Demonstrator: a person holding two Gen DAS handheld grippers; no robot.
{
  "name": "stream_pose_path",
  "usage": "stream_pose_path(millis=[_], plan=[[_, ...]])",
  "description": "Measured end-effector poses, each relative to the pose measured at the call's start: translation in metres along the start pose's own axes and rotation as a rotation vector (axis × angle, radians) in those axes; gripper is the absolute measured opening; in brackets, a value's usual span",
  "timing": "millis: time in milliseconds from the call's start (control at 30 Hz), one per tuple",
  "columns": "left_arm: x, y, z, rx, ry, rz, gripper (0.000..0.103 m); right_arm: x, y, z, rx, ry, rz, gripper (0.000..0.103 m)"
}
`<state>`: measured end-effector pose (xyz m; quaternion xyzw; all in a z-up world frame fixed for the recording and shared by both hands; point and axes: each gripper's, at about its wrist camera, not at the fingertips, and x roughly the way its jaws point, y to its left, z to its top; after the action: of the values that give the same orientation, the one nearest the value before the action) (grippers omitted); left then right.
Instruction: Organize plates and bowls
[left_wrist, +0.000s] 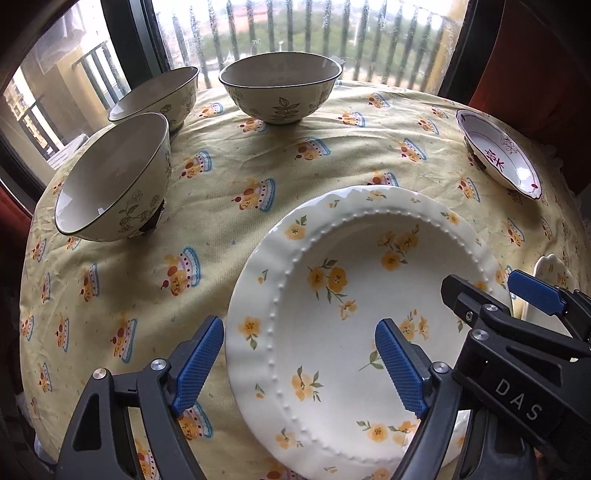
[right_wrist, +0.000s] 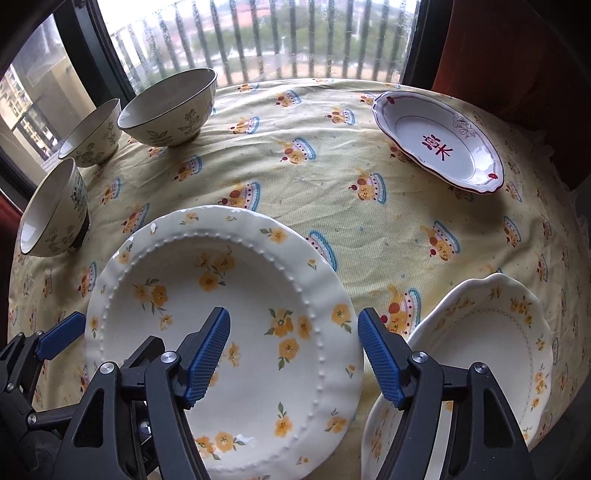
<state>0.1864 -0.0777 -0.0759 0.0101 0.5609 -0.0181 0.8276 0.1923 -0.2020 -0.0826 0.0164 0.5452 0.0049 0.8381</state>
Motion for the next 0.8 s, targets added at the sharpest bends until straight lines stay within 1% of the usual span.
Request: stream_pose_path(millis=[100,267,300,333,367,433,633,800], plan=[[0.005,0.003,-0.001,-0.016,0.013,-0.002,0.086,0.005,-0.003,0.0,-0.008,0.01,0.0,0.077],[0.013,0.005,-0.003,-0.024,0.02,-0.005,0.084,0.016,-0.01,-0.002,0.02,0.048,0.013,0.076],[0.014,0.005,-0.004,-0.025,0.019,-0.002,0.077,0.019,-0.01,-0.002,0.021,0.051,0.015,0.076],[0.015,0.005,-0.004,-0.025,0.023,-0.002,0.075,0.02,-0.011,-0.002,0.018,0.054,0.008,0.075],[0.017,0.005,-0.004,-0.025,0.024,-0.003,0.075,0.022,-0.011,-0.002,0.013,0.056,0.003,0.073],[0.019,0.006,-0.004,-0.023,0.024,-0.005,0.074,0.026,-0.013,-0.002,0.014,0.067,0.014,0.065],[0.019,0.008,-0.003,-0.032,0.019,-0.012,0.074,0.026,-0.013,-0.003,0.028,0.047,0.012,0.064],[0.019,0.011,0.001,-0.025,0.047,-0.041,0.072,0.028,-0.011,0.001,0.018,0.084,-0.003,0.064]])
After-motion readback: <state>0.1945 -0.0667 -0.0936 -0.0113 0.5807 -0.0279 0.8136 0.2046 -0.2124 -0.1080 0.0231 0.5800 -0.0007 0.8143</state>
